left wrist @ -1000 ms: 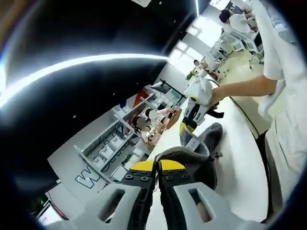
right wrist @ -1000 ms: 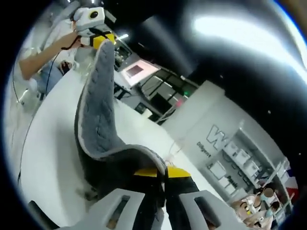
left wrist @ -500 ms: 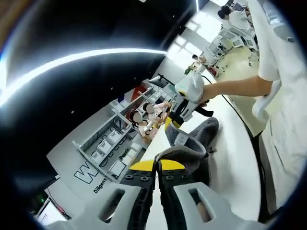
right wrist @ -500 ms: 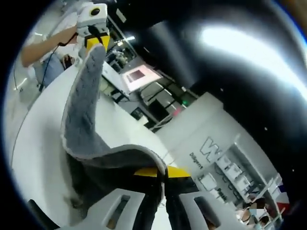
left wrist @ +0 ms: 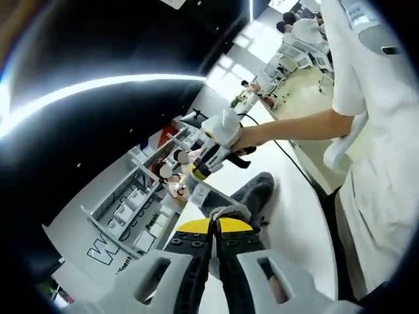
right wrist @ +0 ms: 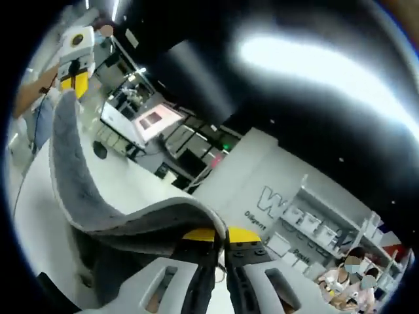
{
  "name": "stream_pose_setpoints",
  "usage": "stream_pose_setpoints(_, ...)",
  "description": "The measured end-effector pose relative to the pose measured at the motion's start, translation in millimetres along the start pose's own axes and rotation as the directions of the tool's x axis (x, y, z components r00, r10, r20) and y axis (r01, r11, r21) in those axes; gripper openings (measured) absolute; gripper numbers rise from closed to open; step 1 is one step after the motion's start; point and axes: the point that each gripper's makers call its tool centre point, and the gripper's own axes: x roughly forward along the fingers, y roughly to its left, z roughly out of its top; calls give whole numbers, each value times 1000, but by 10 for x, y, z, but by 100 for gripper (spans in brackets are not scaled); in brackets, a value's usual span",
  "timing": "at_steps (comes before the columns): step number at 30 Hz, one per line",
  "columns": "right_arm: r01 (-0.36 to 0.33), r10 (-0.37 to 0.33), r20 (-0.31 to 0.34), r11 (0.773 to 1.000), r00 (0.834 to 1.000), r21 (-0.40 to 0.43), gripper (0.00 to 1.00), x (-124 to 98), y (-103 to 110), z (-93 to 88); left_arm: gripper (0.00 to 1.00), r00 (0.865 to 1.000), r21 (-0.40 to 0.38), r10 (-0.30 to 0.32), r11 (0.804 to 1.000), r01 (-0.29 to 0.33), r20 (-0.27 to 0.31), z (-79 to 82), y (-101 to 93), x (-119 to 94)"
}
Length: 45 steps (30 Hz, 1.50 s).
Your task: Open the folded towel by lifting each exposed corner and separating the folded layers until the towel lies flat within the target outline without major curled edges
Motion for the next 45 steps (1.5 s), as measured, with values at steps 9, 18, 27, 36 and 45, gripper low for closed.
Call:
stream_pose_setpoints(9,14,-18,45,995,999,94,0,-46,-121,-65,2,998,11,-64,998,64,25,105,-227,148)
stream_pose_setpoints(18,143,-135,-87,986,987,84,0,-186,-451,-598,2,980,16,-194,981,194,39,150,-691,499)
stream_pose_setpoints(27,137,-129,-90,985,988,100,0,-254,-484,-771,2,967,18,-253,967,253,38,162,-929,667)
stream_pose_setpoints(36,134,-118,-159,986,980,97,0,-423,-519,-1021,2,941,53,-336,941,334,39,190,-1259,871)
stream_pose_setpoints(45,136,-107,-284,987,953,85,25,-594,-473,-1392,2,904,99,-427,901,422,26,184,-1674,1078)
